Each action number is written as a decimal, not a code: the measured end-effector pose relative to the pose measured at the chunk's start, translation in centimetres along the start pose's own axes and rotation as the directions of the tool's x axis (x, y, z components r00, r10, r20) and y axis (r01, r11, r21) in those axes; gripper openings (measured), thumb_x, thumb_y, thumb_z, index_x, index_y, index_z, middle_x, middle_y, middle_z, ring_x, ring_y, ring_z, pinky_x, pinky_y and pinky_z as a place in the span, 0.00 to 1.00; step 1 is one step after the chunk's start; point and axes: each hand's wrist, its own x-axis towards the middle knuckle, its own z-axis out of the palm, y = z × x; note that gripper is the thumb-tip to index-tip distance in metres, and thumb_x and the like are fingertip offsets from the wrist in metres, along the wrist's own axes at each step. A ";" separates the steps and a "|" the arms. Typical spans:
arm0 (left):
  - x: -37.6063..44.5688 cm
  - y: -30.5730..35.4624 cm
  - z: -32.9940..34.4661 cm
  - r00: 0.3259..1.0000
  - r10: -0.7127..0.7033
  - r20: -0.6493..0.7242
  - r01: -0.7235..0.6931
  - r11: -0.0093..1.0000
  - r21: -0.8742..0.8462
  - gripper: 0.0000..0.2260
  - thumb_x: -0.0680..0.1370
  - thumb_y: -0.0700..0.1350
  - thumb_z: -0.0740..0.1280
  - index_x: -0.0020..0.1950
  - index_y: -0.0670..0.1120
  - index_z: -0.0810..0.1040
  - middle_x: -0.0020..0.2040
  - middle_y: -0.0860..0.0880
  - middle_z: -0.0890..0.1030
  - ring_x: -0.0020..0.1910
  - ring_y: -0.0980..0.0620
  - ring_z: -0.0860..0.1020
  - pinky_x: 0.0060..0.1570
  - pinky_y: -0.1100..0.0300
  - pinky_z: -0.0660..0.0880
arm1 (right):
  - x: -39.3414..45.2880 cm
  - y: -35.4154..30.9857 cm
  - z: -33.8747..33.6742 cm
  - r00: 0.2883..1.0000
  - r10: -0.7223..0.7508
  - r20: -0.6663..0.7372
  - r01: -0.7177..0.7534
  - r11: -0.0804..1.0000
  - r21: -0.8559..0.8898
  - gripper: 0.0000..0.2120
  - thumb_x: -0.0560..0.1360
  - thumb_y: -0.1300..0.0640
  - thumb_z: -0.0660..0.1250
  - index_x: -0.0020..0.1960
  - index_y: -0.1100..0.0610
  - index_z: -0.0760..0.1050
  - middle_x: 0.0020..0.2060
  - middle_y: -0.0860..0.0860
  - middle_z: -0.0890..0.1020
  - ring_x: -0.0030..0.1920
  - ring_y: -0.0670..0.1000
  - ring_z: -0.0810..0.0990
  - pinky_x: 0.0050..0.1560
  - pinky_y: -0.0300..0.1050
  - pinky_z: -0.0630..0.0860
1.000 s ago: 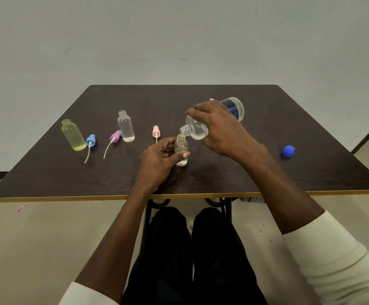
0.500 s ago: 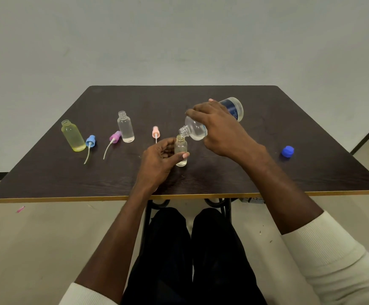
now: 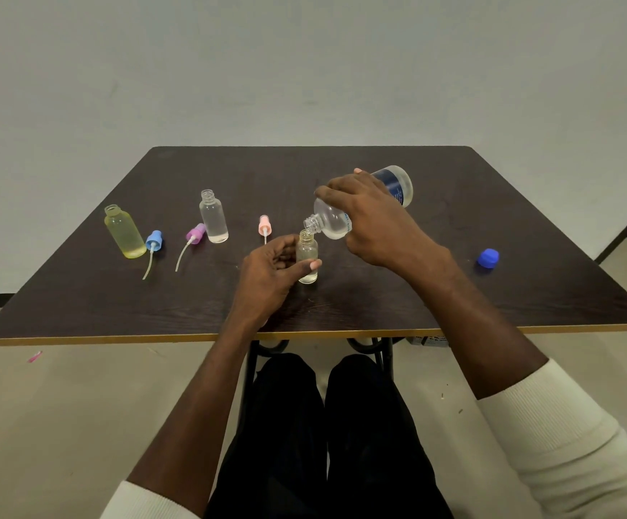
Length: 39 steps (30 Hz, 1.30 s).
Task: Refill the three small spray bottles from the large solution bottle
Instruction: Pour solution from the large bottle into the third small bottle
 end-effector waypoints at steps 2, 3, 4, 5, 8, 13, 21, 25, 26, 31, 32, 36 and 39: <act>0.0 0.1 0.0 1.000 0.001 0.003 -0.001 1.000 -0.002 0.17 0.73 0.39 0.78 0.59 0.51 0.82 0.52 0.50 0.87 0.53 0.51 0.85 0.57 0.58 0.80 | 0.0 0.0 0.0 1.000 -0.002 -0.005 0.002 1.000 -0.006 0.33 0.69 0.67 0.71 0.72 0.54 0.69 0.68 0.54 0.73 0.71 0.55 0.67 0.76 0.51 0.51; 0.0 0.1 0.0 1.000 0.001 0.004 -0.001 1.000 -0.001 0.17 0.73 0.40 0.78 0.59 0.51 0.82 0.52 0.50 0.87 0.54 0.52 0.85 0.57 0.58 0.80 | 0.0 -0.1 0.0 1.000 -0.004 -0.008 0.004 1.000 -0.008 0.33 0.69 0.67 0.71 0.72 0.54 0.69 0.68 0.54 0.73 0.71 0.55 0.67 0.76 0.51 0.51; -0.1 0.1 0.0 1.000 0.001 0.005 -0.001 1.000 0.001 0.17 0.73 0.40 0.78 0.59 0.51 0.82 0.52 0.50 0.87 0.53 0.52 0.85 0.57 0.59 0.80 | 0.0 -0.1 0.0 1.000 -0.004 -0.008 0.004 1.000 -0.009 0.33 0.69 0.67 0.71 0.72 0.55 0.69 0.68 0.54 0.73 0.71 0.55 0.67 0.76 0.51 0.51; -0.1 0.1 0.0 1.000 0.003 0.005 -0.003 1.000 0.003 0.17 0.73 0.40 0.78 0.59 0.51 0.82 0.52 0.50 0.87 0.53 0.52 0.85 0.57 0.59 0.80 | 0.0 0.0 0.0 1.000 -0.004 -0.007 0.004 1.000 -0.008 0.33 0.69 0.67 0.71 0.72 0.55 0.69 0.68 0.54 0.73 0.71 0.55 0.67 0.76 0.51 0.51; -0.1 0.0 0.0 1.000 -0.002 0.004 0.002 1.000 -0.001 0.17 0.73 0.40 0.78 0.60 0.50 0.82 0.52 0.49 0.87 0.54 0.51 0.85 0.58 0.57 0.81 | 0.1 0.0 0.1 1.000 -0.012 -0.005 0.012 1.000 -0.006 0.33 0.68 0.67 0.71 0.72 0.55 0.69 0.67 0.54 0.74 0.70 0.55 0.68 0.77 0.52 0.52; 0.0 -0.2 0.0 1.000 -0.004 -0.002 0.004 1.000 0.016 0.18 0.73 0.40 0.78 0.62 0.45 0.82 0.53 0.49 0.87 0.54 0.51 0.85 0.58 0.56 0.80 | 0.0 0.0 0.0 1.000 -0.010 -0.001 0.010 1.000 -0.007 0.33 0.69 0.67 0.71 0.72 0.55 0.69 0.68 0.54 0.73 0.71 0.55 0.68 0.77 0.53 0.53; 0.1 -0.4 0.0 1.000 -0.004 0.005 0.004 1.000 -0.002 0.18 0.73 0.39 0.78 0.61 0.47 0.82 0.52 0.49 0.87 0.54 0.50 0.85 0.59 0.54 0.80 | 0.1 0.1 0.1 1.000 -0.011 -0.001 0.011 1.000 -0.003 0.33 0.69 0.67 0.71 0.72 0.55 0.69 0.68 0.54 0.74 0.70 0.55 0.68 0.77 0.52 0.53; 0.2 -0.5 0.0 1.000 -0.003 0.002 0.003 1.000 -0.013 0.17 0.73 0.39 0.78 0.61 0.46 0.82 0.52 0.48 0.87 0.54 0.48 0.85 0.60 0.52 0.80 | 0.1 0.0 0.0 1.000 -0.008 -0.003 0.008 1.000 -0.010 0.33 0.69 0.67 0.71 0.72 0.55 0.69 0.68 0.54 0.73 0.71 0.55 0.67 0.77 0.51 0.51; 0.2 -0.5 0.0 1.000 -0.005 0.002 0.005 1.000 -0.016 0.17 0.73 0.39 0.78 0.60 0.47 0.83 0.52 0.48 0.87 0.54 0.48 0.85 0.60 0.52 0.80 | 0.0 0.0 0.0 1.000 -0.009 -0.003 0.009 1.000 -0.008 0.33 0.69 0.67 0.71 0.72 0.55 0.69 0.68 0.54 0.73 0.71 0.55 0.67 0.77 0.51 0.51; 0.2 -0.5 0.0 1.000 -0.008 0.005 0.008 1.000 -0.029 0.16 0.73 0.39 0.78 0.59 0.48 0.83 0.52 0.47 0.87 0.54 0.47 0.85 0.59 0.52 0.80 | 0.1 0.1 0.0 1.000 -0.009 -0.003 0.009 1.000 -0.013 0.33 0.69 0.66 0.72 0.72 0.55 0.69 0.68 0.54 0.73 0.71 0.55 0.67 0.77 0.51 0.51; 0.2 -0.5 0.0 1.000 -0.006 0.006 0.006 1.000 -0.030 0.16 0.73 0.39 0.78 0.59 0.48 0.83 0.52 0.47 0.87 0.54 0.47 0.85 0.59 0.53 0.80 | 0.1 0.1 0.0 1.000 -0.009 -0.003 0.009 1.000 -0.013 0.33 0.69 0.66 0.72 0.72 0.55 0.69 0.68 0.54 0.73 0.71 0.55 0.67 0.77 0.51 0.52; 0.1 -0.2 0.1 1.000 0.004 0.009 -0.004 1.000 -0.030 0.16 0.73 0.38 0.78 0.59 0.47 0.83 0.51 0.48 0.87 0.53 0.48 0.86 0.56 0.58 0.81 | 0.1 0.1 -0.1 1.000 -0.008 -0.002 0.008 1.000 -0.011 0.33 0.69 0.67 0.71 0.72 0.55 0.69 0.68 0.54 0.73 0.71 0.55 0.67 0.77 0.51 0.52; 0.2 -0.3 0.1 1.000 0.002 0.008 -0.001 0.999 -0.038 0.16 0.73 0.38 0.78 0.58 0.49 0.83 0.52 0.48 0.87 0.54 0.47 0.85 0.57 0.56 0.81 | 0.1 0.0 -0.1 1.000 -0.007 0.006 0.007 1.000 -0.007 0.33 0.69 0.67 0.71 0.72 0.54 0.69 0.68 0.54 0.73 0.71 0.55 0.67 0.77 0.52 0.52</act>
